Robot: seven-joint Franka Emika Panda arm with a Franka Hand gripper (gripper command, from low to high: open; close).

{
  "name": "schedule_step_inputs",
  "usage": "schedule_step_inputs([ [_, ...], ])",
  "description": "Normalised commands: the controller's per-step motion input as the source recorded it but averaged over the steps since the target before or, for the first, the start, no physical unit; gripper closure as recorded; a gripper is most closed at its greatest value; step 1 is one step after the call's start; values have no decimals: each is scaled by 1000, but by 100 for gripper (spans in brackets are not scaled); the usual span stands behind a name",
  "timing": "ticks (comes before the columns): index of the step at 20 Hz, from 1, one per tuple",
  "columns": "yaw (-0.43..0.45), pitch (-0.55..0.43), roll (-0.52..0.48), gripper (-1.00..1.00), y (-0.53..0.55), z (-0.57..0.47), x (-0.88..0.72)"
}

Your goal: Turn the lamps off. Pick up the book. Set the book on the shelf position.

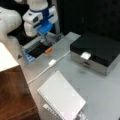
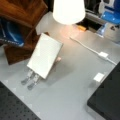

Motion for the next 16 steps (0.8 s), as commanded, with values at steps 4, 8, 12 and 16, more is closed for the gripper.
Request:
schedule_step_inputs([
  [4, -18, -141, 25, 100, 74, -210, -105],
  [8, 2, -154, 12, 100, 84, -259, -114],
  [12, 42, -174, 17, 100, 97, -311, -129],
  [16, 47, -201, 35, 100, 145, -357, -154],
])
